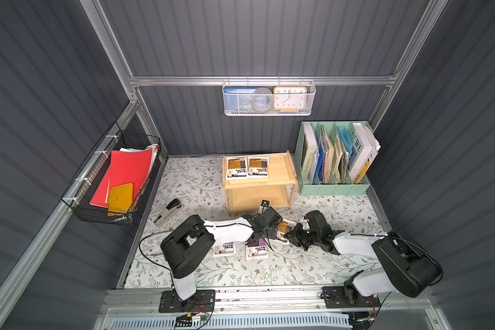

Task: Place the bagged coffee beans on the shelf by color
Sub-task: Pick up the bagged coffee beans at the center of the board.

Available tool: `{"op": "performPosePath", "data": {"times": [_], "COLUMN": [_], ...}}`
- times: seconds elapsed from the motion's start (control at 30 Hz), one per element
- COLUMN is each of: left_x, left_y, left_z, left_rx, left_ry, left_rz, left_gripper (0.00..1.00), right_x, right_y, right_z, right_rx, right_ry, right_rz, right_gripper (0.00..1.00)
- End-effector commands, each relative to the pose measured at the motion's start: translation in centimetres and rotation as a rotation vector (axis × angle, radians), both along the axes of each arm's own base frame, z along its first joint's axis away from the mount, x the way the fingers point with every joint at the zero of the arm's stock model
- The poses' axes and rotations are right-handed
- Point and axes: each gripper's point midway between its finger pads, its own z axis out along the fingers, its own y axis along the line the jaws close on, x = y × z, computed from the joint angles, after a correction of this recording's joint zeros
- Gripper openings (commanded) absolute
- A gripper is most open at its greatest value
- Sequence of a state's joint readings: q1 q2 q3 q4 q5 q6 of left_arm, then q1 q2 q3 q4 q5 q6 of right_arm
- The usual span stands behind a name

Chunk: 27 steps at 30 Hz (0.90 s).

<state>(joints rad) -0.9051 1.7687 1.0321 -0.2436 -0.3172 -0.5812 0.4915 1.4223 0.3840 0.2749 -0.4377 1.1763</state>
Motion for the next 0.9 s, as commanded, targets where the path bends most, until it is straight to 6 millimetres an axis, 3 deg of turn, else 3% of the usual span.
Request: {"op": "performPosePath", "data": {"times": [0.0, 0.23, 0.43, 0.67, 0.87], "left_x": [-0.2, -0.4, -0.7, -0.7, 0.6], "left_y": [-0.4, -0.6, 0.1, 1.4, 3.6], "left_z": [3.4, 8.7, 13.1, 19.2, 25.0], "left_rx": [-0.069, -0.157, -0.221, -0.276, -0.274], "left_ry": [-0.014, -0.039, -0.084, -0.177, -0.306], "left_rz": [0.022, 0.040, 0.054, 0.079, 0.125], "left_gripper": [1.00, 1.00, 1.00, 1.00, 1.00], "right_x": [-1.8, -2.9, -4.0, -5.6, -5.7], "right_y": [-1.6, -2.1, -2.8, -3.2, -2.7], "right_z": [-1.2, 1.3, 4.9, 10.4, 15.5], "right_rx": [-0.073, -0.087, -0.105, -0.083, -0.043], "right_ry": [0.067, 0.046, -0.024, -0.125, -0.233], "right_rz": [-0.006, 0.035, 0.079, 0.152, 0.192], "right_gripper": [0.05, 0.02, 0.01, 0.00, 0.00]}}
